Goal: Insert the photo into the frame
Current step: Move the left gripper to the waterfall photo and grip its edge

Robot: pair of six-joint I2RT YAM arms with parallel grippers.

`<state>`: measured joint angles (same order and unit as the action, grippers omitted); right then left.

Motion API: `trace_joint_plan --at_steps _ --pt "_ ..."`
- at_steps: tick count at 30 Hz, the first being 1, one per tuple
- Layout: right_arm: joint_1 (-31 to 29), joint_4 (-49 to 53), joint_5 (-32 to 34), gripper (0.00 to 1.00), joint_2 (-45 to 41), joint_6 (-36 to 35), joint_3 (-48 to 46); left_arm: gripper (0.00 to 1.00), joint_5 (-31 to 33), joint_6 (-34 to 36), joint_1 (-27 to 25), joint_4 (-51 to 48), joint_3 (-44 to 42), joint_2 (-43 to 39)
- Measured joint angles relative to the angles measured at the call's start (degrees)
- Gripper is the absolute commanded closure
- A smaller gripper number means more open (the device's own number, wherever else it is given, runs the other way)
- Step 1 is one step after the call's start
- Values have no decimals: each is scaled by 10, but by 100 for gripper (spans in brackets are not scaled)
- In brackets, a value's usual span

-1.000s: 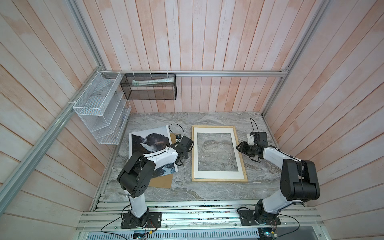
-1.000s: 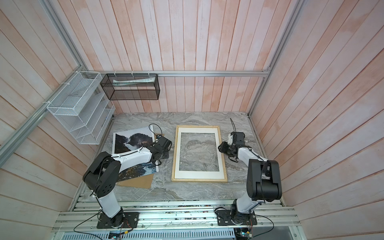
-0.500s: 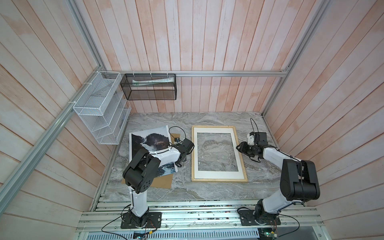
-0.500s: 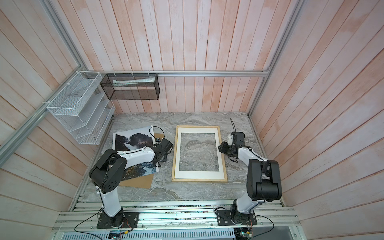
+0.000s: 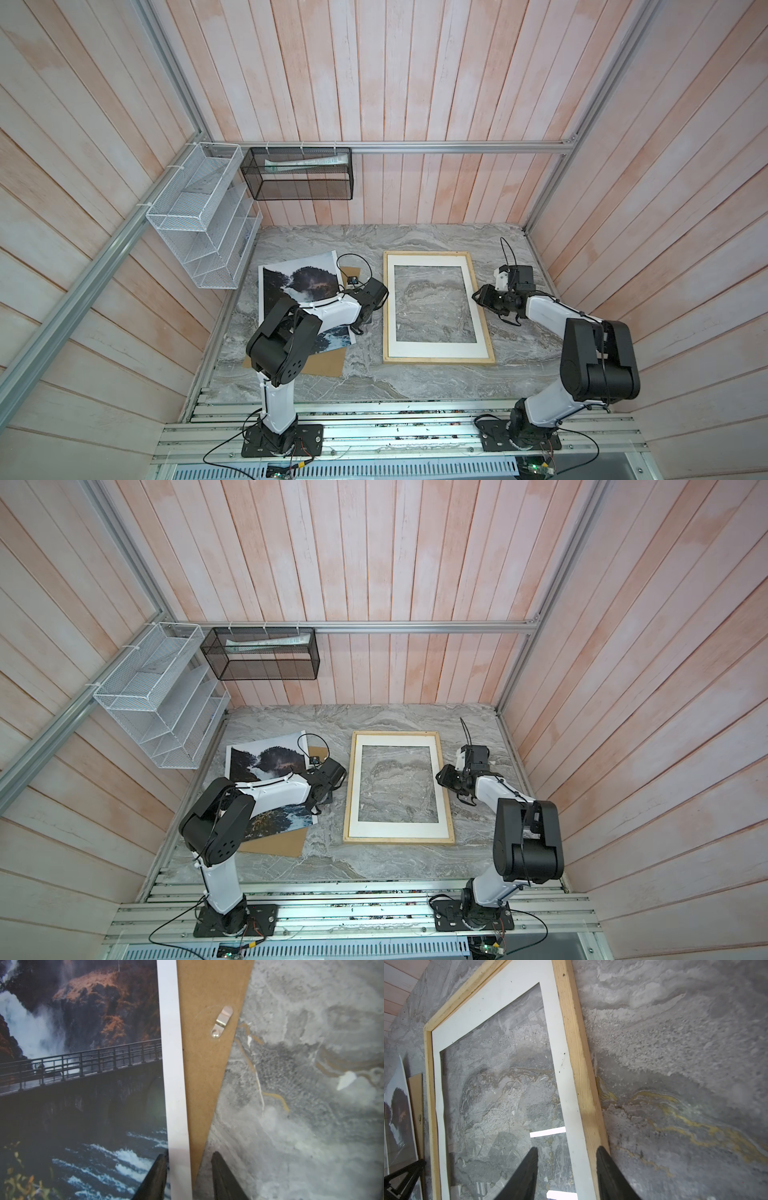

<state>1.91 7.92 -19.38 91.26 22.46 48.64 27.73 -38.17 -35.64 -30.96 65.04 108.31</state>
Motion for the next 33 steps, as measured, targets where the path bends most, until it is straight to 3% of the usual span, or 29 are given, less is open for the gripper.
trace_joint_plan --at_steps 9,12,16,24,33 --pt "0 0 0 52 -7 0 -3 75 1 0 0 -8 0 0" --pt "0 0 -1 53 -7 0 -3 58 10 -2 0 -14 0 0" --pt "0 0 -2 52 -7 0 -3 48 28 -7 -2 -33 3 0" --pt "0 -1 -2 52 -7 0 -3 43 49 -25 -45 -99 19 3" --pt "0 -2 -2 52 -8 0 -3 39 116 -78 -80 -211 78 60"
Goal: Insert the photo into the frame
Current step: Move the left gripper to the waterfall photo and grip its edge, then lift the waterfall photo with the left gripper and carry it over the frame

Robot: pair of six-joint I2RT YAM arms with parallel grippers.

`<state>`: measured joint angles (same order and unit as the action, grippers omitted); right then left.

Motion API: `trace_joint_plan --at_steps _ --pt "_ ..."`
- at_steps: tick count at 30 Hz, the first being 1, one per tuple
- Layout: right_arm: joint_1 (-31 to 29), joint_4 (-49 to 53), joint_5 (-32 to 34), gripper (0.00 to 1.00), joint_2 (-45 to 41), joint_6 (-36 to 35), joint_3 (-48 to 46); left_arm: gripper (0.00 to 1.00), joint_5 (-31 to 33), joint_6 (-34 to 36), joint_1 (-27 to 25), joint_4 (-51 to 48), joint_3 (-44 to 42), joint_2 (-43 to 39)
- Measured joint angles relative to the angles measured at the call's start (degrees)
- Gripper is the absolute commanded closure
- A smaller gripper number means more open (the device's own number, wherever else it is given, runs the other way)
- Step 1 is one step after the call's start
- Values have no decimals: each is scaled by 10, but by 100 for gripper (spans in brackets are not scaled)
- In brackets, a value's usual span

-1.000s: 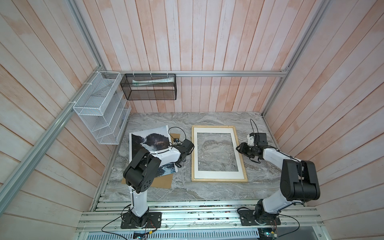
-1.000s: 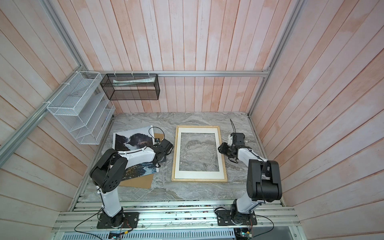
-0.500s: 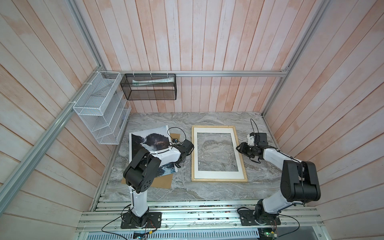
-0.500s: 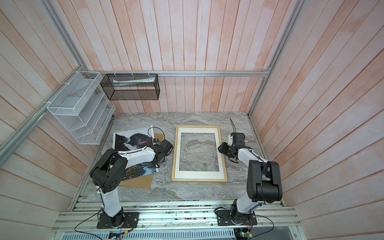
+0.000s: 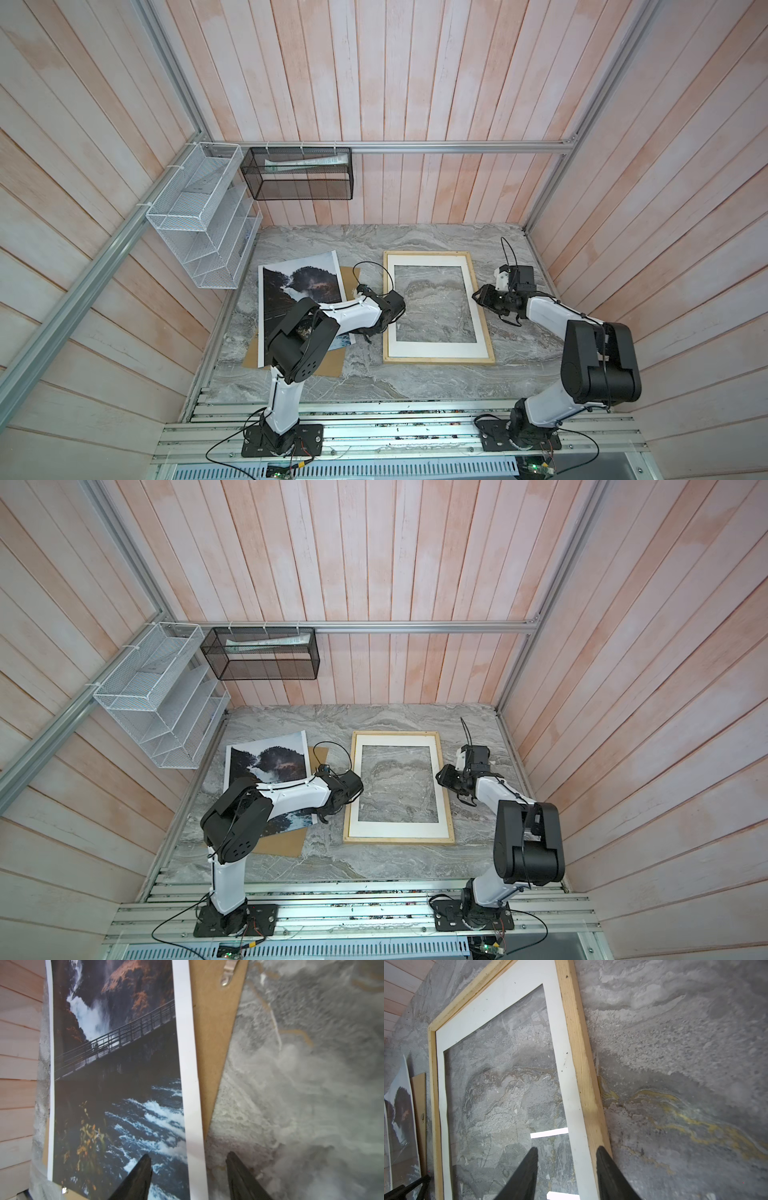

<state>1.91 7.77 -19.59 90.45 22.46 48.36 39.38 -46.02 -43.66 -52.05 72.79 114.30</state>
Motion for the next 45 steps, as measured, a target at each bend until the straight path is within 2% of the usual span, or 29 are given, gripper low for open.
trace_joint_plan --at_steps 7,23,37,45 --pt "0 0 0 52 -2 0 0 41 16 -12 0 -33 2 7" --pt "0 0 0 52 -7 0 0 76 1 -1 0 -25 -7 7" --pt "0 0 0 52 -10 0 0 95 1 -2 0 -26 -16 4" --pt "0 0 0 52 -10 0 0 100 2 -1 0 -27 -17 -6"
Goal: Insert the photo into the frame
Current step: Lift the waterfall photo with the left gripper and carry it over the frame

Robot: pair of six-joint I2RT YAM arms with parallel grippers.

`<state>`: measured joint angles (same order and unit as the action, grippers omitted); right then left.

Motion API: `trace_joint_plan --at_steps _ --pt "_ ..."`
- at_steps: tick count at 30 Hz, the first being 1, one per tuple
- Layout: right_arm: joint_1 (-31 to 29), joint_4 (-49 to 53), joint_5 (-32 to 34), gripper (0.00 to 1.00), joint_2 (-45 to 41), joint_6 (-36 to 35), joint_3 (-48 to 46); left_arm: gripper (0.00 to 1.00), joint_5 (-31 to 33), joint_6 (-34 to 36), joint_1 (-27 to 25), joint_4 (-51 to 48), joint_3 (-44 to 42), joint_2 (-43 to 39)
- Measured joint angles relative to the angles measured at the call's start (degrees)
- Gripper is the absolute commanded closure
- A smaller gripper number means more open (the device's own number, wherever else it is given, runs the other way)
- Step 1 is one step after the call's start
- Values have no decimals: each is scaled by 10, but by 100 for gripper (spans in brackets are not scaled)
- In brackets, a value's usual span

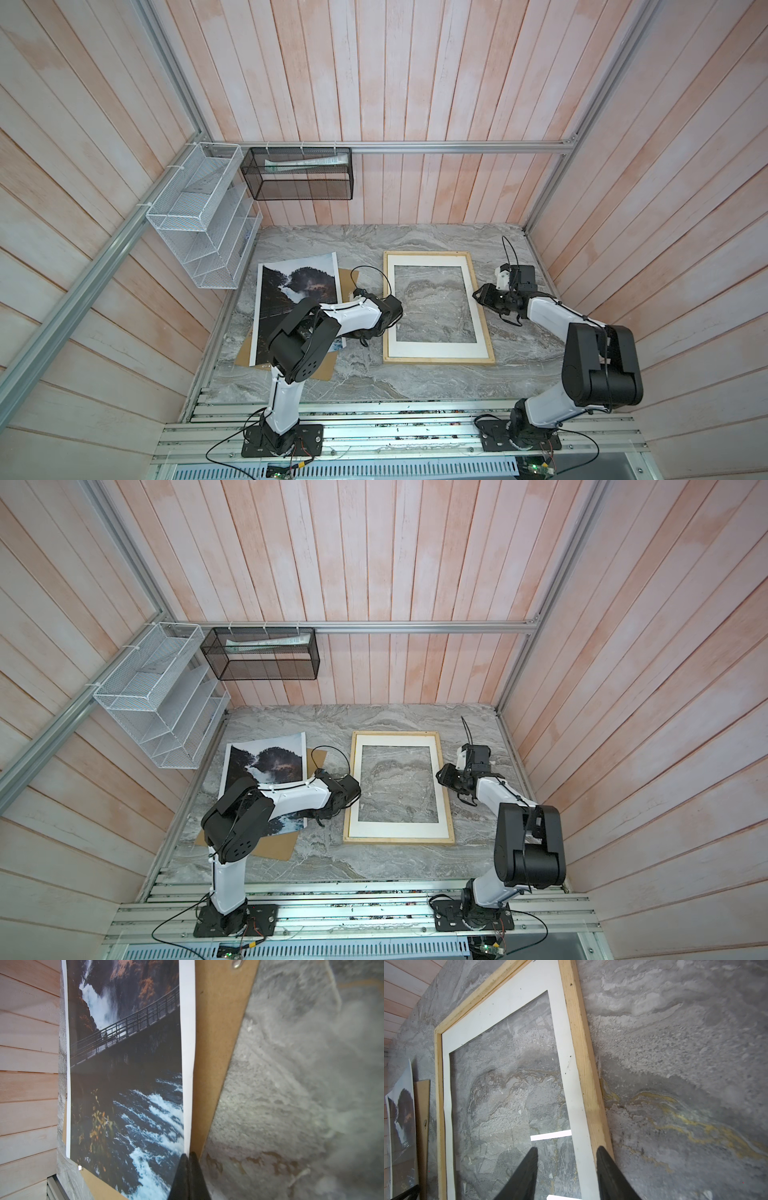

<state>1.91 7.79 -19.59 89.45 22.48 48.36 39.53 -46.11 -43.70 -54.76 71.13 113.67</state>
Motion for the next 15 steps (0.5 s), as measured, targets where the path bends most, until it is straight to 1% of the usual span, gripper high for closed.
trace_joint_plan --at_steps 7,15 --pt "0 -1 0 52 0 0 -1 100 0 16 -8 0 5 -9" --pt "0 -2 0 52 0 0 -9 100 -10 70 -11 1 33 -53"
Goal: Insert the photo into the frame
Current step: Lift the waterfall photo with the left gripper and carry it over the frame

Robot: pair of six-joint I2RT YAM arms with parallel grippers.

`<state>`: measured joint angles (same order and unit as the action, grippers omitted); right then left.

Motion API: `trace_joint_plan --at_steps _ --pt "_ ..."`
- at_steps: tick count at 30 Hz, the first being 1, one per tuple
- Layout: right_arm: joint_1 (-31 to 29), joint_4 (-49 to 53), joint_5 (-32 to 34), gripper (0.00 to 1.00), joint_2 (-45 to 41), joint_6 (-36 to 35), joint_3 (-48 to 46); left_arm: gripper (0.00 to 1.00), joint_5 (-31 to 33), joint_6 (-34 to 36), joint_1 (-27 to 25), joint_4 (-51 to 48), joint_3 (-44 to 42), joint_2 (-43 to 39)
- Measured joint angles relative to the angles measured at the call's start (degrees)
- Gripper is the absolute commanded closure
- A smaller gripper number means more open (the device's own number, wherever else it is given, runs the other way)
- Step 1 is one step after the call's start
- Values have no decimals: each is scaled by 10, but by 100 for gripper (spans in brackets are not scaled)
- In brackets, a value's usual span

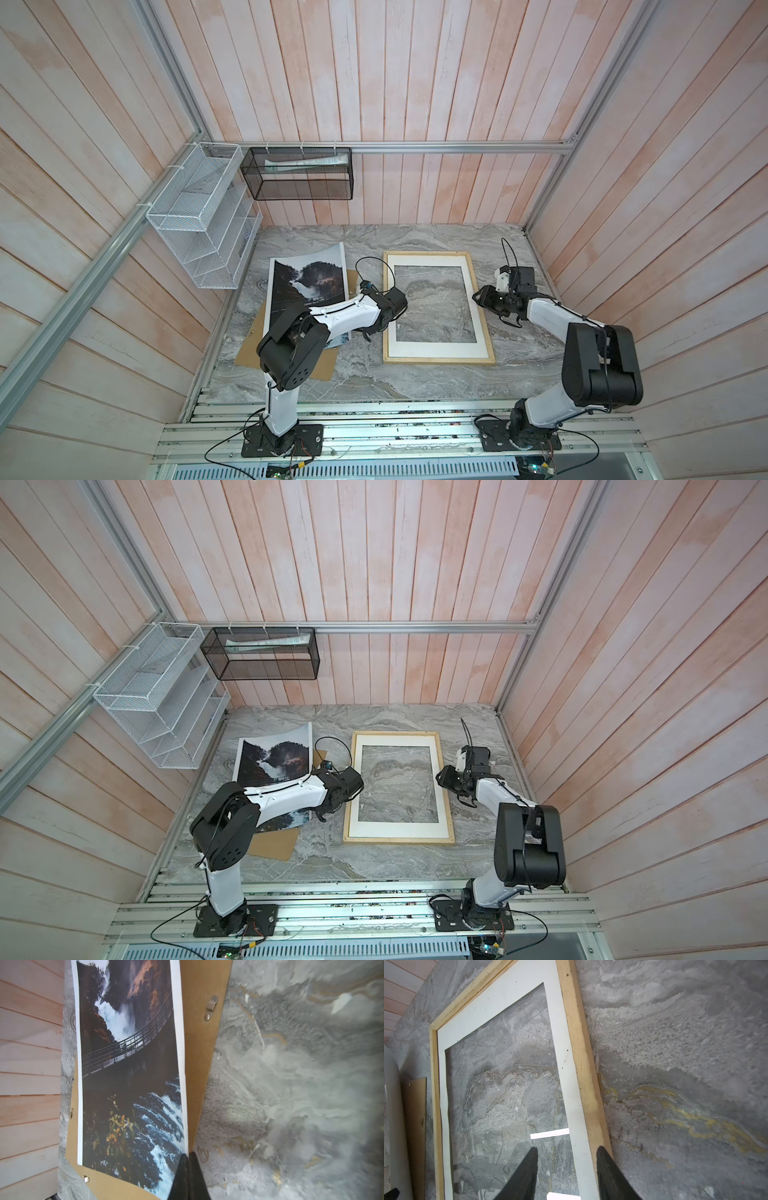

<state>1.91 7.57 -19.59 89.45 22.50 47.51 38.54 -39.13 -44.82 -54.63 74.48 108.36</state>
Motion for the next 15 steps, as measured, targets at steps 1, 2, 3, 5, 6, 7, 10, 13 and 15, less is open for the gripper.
trace_joint_plan --at_steps 1,2,3,5,6,7,10,13,15 --pt "0 0 0 52 0 0 0 100 -6 10 0 0 5 -8" --pt "0 0 0 52 0 0 0 100 -11 19 0 0 9 -15" --pt "0 -1 0 52 0 0 0 100 -16 26 0 0 13 -21" --pt "0 -1 0 52 0 0 0 100 -30 43 -1 0 22 -33" --pt "0 -1 0 52 0 0 0 100 -37 50 -2 1 26 -36" --pt "0 -1 0 52 0 0 0 100 -45 58 -3 1 31 -41" --pt "0 -1 0 52 0 0 0 100 -73 83 -4 2 49 -54" --pt "0 -1 0 52 0 0 0 100 -102 107 -5 2 76 -67" --pt "0 0 0 52 0 0 0 100 -122 122 -7 2 97 -75"
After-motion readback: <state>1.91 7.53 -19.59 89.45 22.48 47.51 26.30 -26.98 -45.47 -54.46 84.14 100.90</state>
